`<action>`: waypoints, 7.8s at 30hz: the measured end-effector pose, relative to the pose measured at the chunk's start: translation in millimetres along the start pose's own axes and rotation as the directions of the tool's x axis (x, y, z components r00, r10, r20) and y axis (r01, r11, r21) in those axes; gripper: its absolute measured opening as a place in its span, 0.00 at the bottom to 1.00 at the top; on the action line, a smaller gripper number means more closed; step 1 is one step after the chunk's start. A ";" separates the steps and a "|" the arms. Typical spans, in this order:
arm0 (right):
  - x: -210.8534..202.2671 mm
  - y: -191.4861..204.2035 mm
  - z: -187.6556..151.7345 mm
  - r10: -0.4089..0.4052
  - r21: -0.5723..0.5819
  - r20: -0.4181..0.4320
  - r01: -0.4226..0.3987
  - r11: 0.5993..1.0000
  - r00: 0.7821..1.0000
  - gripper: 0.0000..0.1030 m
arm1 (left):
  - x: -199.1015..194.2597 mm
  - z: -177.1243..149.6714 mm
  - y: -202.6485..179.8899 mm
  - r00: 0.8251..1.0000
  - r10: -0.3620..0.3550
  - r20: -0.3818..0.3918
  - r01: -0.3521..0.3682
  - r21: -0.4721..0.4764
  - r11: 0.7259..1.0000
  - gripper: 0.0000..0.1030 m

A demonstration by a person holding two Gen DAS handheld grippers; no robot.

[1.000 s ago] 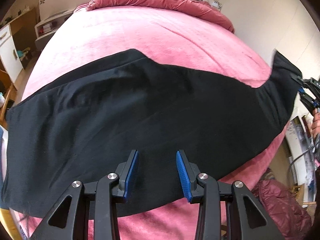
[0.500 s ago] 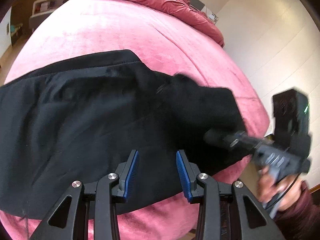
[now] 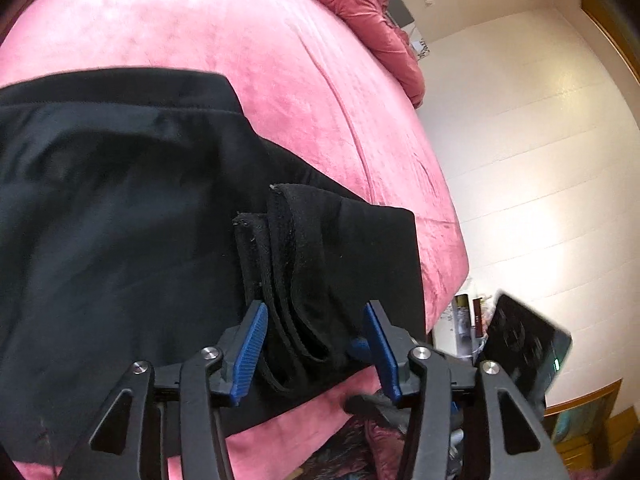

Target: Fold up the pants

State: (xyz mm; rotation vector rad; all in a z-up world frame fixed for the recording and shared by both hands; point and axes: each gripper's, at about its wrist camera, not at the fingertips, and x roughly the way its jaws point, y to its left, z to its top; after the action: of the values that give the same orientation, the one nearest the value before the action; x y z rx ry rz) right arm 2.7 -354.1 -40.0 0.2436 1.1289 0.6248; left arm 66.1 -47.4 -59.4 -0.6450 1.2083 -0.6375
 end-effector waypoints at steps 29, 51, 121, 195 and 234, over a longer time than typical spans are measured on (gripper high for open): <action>-82.1 -117.2 -72.1 -0.436 0.229 -0.022 0.429 0.874 0.900 0.46 | 0.6 -8.5 -21.7 0.981 0.193 0.029 -0.194 0.234 0.953 0.11; -8.4 -3.1 56.8 -0.239 -0.160 0.052 0.244 0.956 0.970 0.45 | -51.0 -44.8 20.2 0.969 0.224 0.100 -0.239 0.164 0.957 0.28; 13.6 32.5 3.6 0.007 -0.259 -0.162 -0.049 0.965 0.987 0.65 | -82.6 -87.4 -14.7 0.961 0.218 0.169 -0.251 0.210 0.945 0.25; -4.0 65.7 18.0 -0.169 -0.202 0.143 0.196 0.960 0.975 0.61 | -256.4 -144.0 190.2 0.850 0.437 0.294 -0.074 -0.755 0.652 0.34; -9.0 39.7 20.4 0.041 0.017 0.090 -0.042 0.999 0.995 0.61 | -148.6 -80.1 0.5 0.937 0.177 0.301 -0.255 0.245 0.935 0.16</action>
State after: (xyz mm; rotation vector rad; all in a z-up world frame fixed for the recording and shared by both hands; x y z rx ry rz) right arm 4.9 -324.7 -5.2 0.3089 1.0460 0.6343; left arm -45.7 54.5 15.5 -0.3383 0.8921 -0.5003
